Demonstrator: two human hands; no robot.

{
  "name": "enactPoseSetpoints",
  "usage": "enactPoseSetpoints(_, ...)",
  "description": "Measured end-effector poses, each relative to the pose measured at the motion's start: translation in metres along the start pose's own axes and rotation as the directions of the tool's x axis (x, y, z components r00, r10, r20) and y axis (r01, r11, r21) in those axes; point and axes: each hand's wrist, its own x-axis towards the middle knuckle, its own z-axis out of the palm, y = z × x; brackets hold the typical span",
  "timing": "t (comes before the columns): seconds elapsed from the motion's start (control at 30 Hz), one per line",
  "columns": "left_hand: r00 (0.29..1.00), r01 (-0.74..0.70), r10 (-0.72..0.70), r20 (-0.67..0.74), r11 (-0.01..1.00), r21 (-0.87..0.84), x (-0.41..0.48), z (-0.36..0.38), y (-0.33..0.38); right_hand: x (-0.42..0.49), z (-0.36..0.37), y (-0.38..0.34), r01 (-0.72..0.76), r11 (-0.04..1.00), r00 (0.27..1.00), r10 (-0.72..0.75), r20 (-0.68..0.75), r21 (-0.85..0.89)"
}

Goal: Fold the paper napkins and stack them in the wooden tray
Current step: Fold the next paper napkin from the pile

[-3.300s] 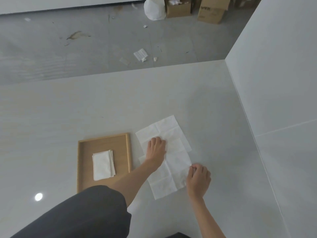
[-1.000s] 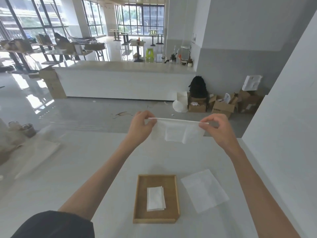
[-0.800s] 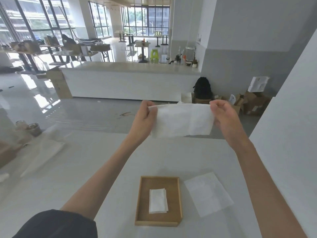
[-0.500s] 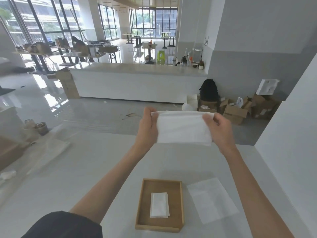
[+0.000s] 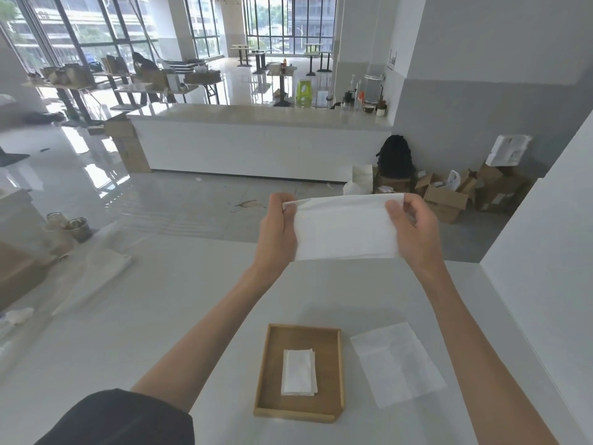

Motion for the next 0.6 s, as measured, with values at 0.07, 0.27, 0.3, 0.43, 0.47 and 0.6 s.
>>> enactPoseSetpoints(0.07, 1.000, 0.011, -0.011, 0.004, 1.000, 0.007, 0.002, -0.002, -0.001, -0.001, -0.001, -0.002, 0.015, 1.000, 1.000, -0.015, 0.009, 0.018)
enactPoseSetpoints(0.27, 0.998, 0.051, -0.051, 0.023, 0.998, -0.022, 0.004, -0.004, 0.001, -0.002, -0.003, 0.004, -0.018, 0.999, 1.000, 0.017, 0.024, 0.052)
enactPoseSetpoints(0.3, 0.998, 0.063, -0.063, 0.030, 0.998, -0.026, 0.004, -0.005, 0.001, -0.003, -0.003, 0.004, -0.025, 0.998, 0.999, 0.024, 0.027, 0.051)
enactPoseSetpoints(0.43, 0.996, 0.080, -0.078, 0.050, 0.996, -0.040, 0.001, -0.008, 0.000, 0.000, -0.005, 0.006, -0.042, 0.999, 0.999, 0.041, 0.027, 0.028)
enactPoseSetpoints(0.47, 0.994, 0.090, -0.088, 0.058, 0.995, -0.040, 0.001, -0.009, -0.001, 0.001, -0.006, 0.006, -0.038, 0.999, 0.999, 0.038, 0.027, 0.019)
enactPoseSetpoints(0.6, 0.946, 0.183, -0.216, 0.242, 0.972, 0.150, -0.001, -0.017, -0.011, 0.003, -0.006, 0.000, 0.007, 0.996, 0.996, 0.000, 0.084, -0.084)
